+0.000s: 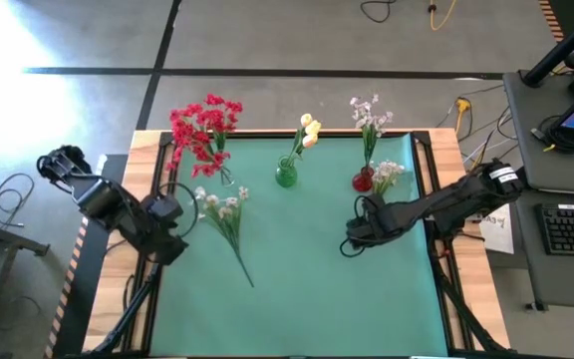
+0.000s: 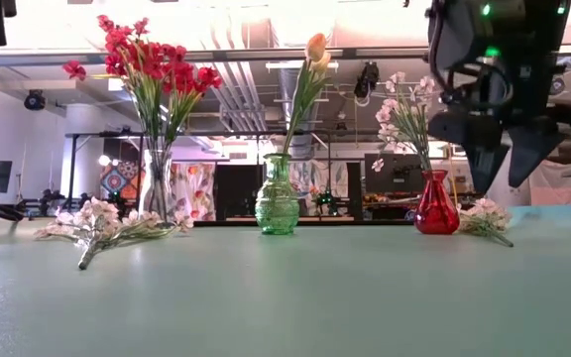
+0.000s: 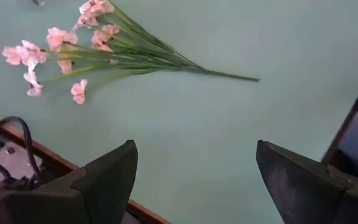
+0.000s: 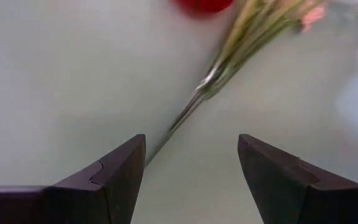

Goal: Sort flowers into vase by color
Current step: Put the right white flowers into the red vase

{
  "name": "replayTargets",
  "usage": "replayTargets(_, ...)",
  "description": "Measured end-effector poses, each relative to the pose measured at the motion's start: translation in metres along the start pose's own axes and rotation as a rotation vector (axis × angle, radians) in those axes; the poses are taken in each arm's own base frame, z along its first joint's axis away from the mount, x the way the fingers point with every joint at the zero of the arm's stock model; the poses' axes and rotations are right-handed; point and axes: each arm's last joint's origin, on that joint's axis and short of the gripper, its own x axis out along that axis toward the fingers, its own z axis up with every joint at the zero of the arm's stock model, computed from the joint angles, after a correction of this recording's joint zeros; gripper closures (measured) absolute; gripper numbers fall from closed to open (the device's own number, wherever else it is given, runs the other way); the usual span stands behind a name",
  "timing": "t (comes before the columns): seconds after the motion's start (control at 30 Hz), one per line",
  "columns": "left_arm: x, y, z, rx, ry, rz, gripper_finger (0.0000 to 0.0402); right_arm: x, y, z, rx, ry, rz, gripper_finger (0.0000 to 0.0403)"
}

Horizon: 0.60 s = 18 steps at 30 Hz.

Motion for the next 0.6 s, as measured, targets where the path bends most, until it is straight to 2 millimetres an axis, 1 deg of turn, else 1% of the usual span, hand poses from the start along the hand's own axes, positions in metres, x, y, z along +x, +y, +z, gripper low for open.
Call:
replayTargets(0.17, 0.010, -0.020, -0.010, 0.096, -0.006, 0.028, 0.0088, 0.018, -0.008, 0.006, 0.071, -0.007, -0.050, 0.0154)
replayTargets(0.3, 0.020, -0.035, -0.017, 0.146, -0.021, 0.039, 0.0088, 0.030, -0.009, 0.011, 0.116, -0.021, -0.040, 0.0154)
replayTargets(0.43, 0.032, -0.050, -0.019, 0.170, -0.060, 0.037, 0.0088, 0.036, -0.006, 0.018, 0.132, -0.040, -0.011, 0.0154)
replayTargets(0.6, 0.050, -0.071, -0.019, 0.240, -0.141, 0.032, 0.0092, 0.043, -0.007, 0.024, 0.169, -0.060, -0.003, 0.0158)
